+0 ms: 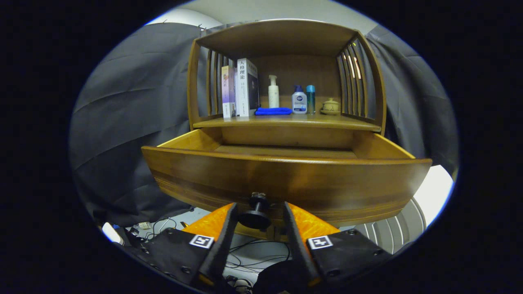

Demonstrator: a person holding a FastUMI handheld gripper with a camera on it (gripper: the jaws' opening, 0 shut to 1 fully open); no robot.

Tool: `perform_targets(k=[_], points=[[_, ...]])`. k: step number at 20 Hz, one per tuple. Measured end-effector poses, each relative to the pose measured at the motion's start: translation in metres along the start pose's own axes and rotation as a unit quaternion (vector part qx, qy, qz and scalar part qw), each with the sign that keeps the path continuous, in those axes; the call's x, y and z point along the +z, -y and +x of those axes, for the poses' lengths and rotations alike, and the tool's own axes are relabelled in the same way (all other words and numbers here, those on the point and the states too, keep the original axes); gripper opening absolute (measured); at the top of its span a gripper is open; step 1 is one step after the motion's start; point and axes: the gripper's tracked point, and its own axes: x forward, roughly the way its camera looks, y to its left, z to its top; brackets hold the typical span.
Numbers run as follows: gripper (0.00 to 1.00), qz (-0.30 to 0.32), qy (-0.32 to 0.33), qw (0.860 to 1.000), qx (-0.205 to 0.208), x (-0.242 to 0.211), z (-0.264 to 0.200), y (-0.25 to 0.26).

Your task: Pull open the drawer, take out the items inside it, and place them on the countertop above the cabinet.

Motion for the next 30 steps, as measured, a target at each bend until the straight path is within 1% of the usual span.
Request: perform_targets(k=[5,7,10,15,18,21,23,26,28,30], points=[[0.99,0.012,0.034,0.999,-0.018,0.046,-0.023,0.02],[0.99,0.013,0.045,0.999,-0.02,0.066,-0.027,0.025],[0.99,-0.002,0.047,0.998,-0.033,0.095,-0.026,0.038],[0.98,-0.035,0.026,0.998,-0.042,0.141,-0.008,0.047],[0.98,-0.06,-0.001,0.998,-0.016,0.154,0.017,0.035],[1.0,-0.083,-0.038,0.996,0.003,0.157,0.046,0.027],[0.99,-0.094,-0.073,0.993,0.016,0.15,0.068,0.022],[0.99,-0.087,-0.149,0.985,0.028,0.126,0.101,0.023],[0.99,-0.084,-0.195,0.977,0.015,0.11,0.119,0.031],[0.99,-0.073,-0.236,0.969,0.011,0.096,0.131,0.033]])
